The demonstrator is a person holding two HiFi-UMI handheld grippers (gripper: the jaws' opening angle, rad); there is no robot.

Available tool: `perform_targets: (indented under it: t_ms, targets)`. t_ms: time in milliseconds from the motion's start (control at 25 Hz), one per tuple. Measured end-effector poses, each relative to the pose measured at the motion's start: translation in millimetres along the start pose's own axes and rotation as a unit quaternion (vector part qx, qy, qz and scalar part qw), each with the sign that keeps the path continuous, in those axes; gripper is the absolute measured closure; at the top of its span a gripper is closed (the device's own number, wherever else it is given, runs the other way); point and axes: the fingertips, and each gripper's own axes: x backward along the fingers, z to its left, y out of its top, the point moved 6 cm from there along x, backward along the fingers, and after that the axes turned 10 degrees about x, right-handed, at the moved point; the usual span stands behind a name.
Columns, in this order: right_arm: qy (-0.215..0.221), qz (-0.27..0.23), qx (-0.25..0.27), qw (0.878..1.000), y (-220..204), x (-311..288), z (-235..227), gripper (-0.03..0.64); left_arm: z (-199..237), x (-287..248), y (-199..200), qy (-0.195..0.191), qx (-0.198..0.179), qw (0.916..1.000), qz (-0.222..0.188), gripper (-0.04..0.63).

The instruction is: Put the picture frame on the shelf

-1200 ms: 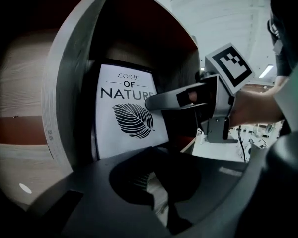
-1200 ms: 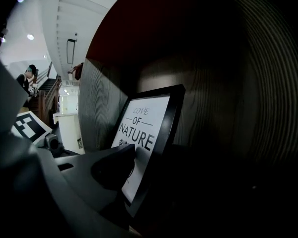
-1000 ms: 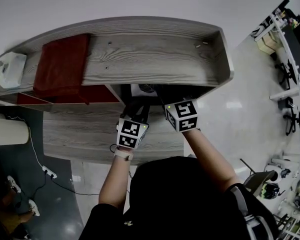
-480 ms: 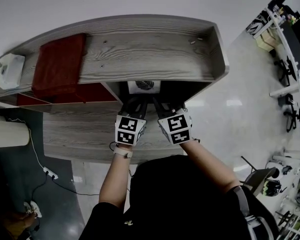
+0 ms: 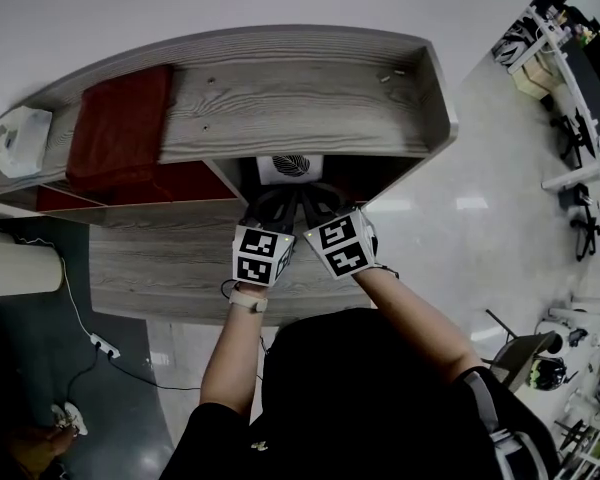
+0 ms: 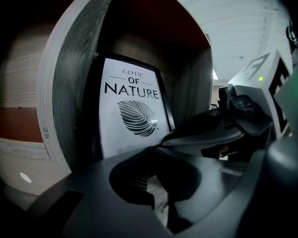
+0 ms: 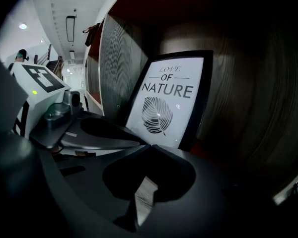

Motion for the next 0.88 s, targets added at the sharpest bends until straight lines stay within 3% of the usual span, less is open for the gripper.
perform_targets:
  t_ms: [160, 360, 880]
  targets:
    - [-0.009, 0.021, 0.030, 0.999, 4.1, -4.9, -1.9, 0.618, 0.5, 0.1, -4.5, 0.006, -0.010, 0.9998, 0.017, 0.586]
    - [-0.016, 0.050, 0.059, 0.997, 12.1, -14.6, -4.6, 0.620, 4.9, 6.8, -3.2, 0.002, 0.029, 0.9995, 0.010, 0.586]
    - [-0.032, 0.073, 0.080, 0.994, 23.6, -37.1, -22.2, 0.620, 16.8, 24.0, -8.8, 0.026, 0.042, 0.9987, 0.010, 0.586]
